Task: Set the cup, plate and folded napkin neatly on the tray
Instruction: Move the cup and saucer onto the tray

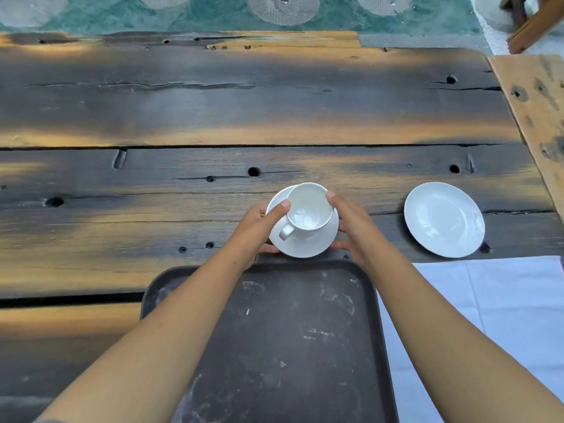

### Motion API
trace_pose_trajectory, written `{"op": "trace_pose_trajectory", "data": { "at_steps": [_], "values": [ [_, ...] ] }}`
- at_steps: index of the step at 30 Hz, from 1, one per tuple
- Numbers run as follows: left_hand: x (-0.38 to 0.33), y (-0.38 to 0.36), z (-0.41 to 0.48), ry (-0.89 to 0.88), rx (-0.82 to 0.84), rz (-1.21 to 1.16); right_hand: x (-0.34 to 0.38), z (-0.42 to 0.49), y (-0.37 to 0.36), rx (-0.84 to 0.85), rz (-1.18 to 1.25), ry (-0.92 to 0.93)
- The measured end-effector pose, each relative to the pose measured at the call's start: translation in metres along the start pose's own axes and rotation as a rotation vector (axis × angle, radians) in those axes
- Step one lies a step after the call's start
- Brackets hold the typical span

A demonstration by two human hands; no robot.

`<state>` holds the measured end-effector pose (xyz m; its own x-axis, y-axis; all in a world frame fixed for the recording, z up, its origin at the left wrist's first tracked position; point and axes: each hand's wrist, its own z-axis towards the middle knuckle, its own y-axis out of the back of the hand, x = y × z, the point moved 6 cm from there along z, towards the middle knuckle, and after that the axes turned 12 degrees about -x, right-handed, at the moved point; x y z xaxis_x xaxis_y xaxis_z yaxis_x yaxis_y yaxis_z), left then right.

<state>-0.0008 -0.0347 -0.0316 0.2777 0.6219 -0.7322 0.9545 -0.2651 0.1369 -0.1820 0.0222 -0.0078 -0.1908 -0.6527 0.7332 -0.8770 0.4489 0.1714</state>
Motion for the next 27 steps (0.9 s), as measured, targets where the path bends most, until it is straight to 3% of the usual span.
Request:
{"op": "trace_pose_trajectory", "data": {
  "at_steps": [12, 27],
  "values": [
    [0.074, 0.108, -0.084, 0.048, -0.104, -0.068, -0.042, -0.107, -0.082, 0.099, -0.069, -0.008],
    [0.155, 0.170, -0.103, 0.166, -0.134, -0.086, -0.124, -0.137, -0.143, 0.098, -0.151, -0.077]
  ]
}}
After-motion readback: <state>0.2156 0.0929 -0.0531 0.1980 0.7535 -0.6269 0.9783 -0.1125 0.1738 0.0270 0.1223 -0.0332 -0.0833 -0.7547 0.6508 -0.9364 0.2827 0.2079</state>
